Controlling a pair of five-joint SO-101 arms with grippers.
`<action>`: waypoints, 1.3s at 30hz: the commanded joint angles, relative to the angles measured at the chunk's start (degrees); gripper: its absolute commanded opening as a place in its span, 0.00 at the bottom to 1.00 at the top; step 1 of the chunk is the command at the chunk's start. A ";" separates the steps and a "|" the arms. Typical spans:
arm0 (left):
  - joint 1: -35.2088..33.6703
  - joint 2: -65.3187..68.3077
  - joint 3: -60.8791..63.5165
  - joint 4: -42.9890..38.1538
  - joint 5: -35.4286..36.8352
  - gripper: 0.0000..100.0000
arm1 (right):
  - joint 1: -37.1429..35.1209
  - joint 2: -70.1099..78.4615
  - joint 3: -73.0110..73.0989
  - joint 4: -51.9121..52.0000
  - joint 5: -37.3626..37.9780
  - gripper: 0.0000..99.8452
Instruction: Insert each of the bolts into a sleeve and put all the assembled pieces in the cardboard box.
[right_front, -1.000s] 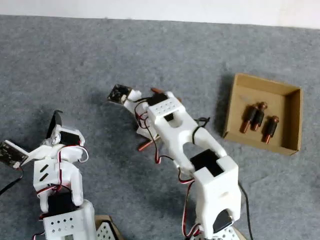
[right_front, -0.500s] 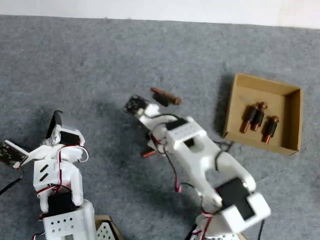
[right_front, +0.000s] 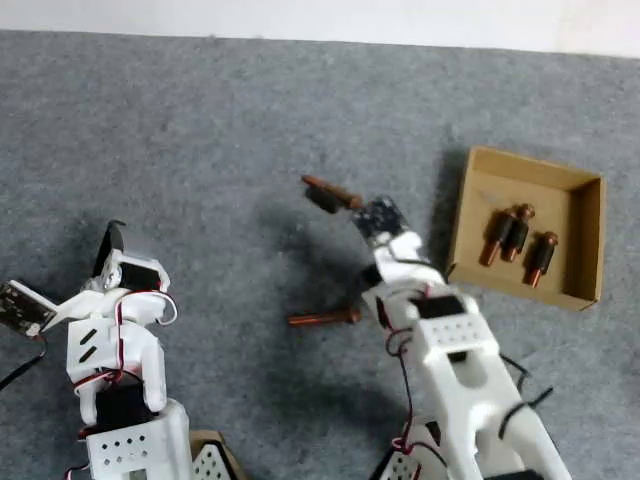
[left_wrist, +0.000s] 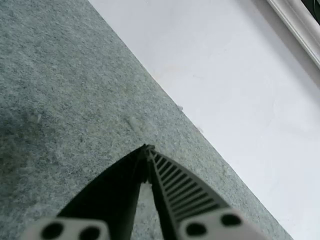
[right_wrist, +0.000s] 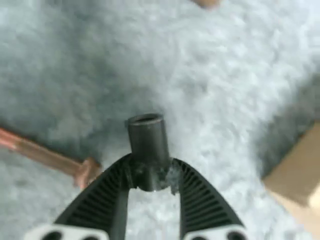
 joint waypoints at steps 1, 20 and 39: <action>1.01 -0.57 1.10 -1.23 -0.26 0.01 | 3.82 -5.05 2.77 -1.54 -0.62 0.00; 1.01 -0.57 1.10 -1.23 -0.18 0.01 | 3.47 -5.23 4.53 -1.45 -0.62 0.09; 1.10 -0.57 1.10 -1.23 -0.18 0.01 | 3.65 15.34 -6.20 2.68 -2.11 0.09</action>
